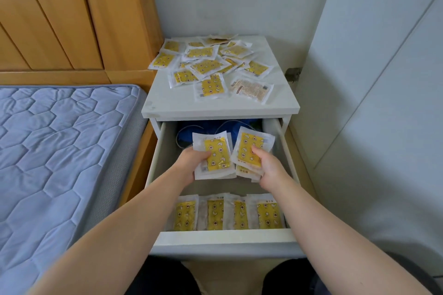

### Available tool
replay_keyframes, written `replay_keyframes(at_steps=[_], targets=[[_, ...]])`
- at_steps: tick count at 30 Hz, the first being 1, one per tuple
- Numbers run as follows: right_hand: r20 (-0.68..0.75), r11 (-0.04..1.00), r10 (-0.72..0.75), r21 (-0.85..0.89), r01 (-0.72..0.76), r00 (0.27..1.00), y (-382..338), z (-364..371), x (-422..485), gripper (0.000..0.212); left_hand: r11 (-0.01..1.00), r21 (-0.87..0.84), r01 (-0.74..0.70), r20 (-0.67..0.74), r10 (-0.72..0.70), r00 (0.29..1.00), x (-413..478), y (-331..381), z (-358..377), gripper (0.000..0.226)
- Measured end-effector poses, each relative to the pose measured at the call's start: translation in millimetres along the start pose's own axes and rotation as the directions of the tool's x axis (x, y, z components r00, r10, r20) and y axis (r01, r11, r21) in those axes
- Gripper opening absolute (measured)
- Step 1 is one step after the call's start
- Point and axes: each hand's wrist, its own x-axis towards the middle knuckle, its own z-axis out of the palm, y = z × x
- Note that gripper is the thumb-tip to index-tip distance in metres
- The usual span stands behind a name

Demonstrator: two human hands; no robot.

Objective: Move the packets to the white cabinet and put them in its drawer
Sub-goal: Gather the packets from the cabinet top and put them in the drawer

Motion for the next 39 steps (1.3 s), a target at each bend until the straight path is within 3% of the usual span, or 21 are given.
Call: replay_keyframes(at_steps=[4, 9, 13, 20, 22, 24, 26, 28, 35, 39], targets=[[0.004, 0.997, 0.054, 0.06, -0.054, 0.999, 5, -2, 9, 0.025, 0.987, 0.159, -0.021, -0.147, 0.044, 0.988, 11, -19, -23, 0.029], [-0.01, 0.971, 0.163, -0.175, -0.162, 0.987, 13, -1, 13, 0.016, 0.903, 0.412, -0.125, -0.181, 0.215, 0.96, 16, -21, -34, 0.034], [0.006, 0.855, 0.331, -0.425, -0.297, 0.944, 34, 13, 0, 0.008, 0.861, 0.48, -0.17, -0.195, 0.293, 0.936, 21, -7, -42, 0.036], [0.103, 0.763, 0.499, -0.522, -0.38, 0.861, 79, 71, -2, 0.019, 0.862, 0.474, -0.18, -0.193, 0.3, 0.934, 29, -4, -49, 0.034], [0.071, 0.69, 0.484, -0.644, -0.33, 0.872, 95, 87, 0, 0.033, 0.869, 0.462, -0.178, -0.191, 0.293, 0.937, 30, -5, -50, 0.034], [0.064, 0.546, 0.406, -0.817, -0.185, 0.912, 107, 92, 1, 0.045, 0.876, 0.45, -0.175, -0.189, 0.284, 0.94, 31, -5, -51, 0.034], [0.083, 0.402, 0.361, -0.912, -0.075, 0.929, 112, 87, 2, 0.027, 0.884, 0.436, -0.172, -0.191, 0.277, 0.942, 31, -5, -50, 0.035], [0.094, 0.315, 0.38, -0.948, -0.034, 0.92, 113, 80, 3, 0.017, 0.893, 0.415, -0.173, -0.192, 0.271, 0.943, 32, -6, -50, 0.036], [0.24, 0.025, 0.324, -0.969, 0.246, 0.915, 110, 84, 2, 0.037, 0.912, 0.377, -0.163, -0.191, 0.249, 0.95, 32, -6, -50, 0.036], [0.203, -0.145, 0.278, -0.957, 0.25, 0.939, 87, 80, 8, 0.039, 0.91, 0.384, -0.158, -0.189, 0.245, 0.951, 33, -6, -50, 0.036]])
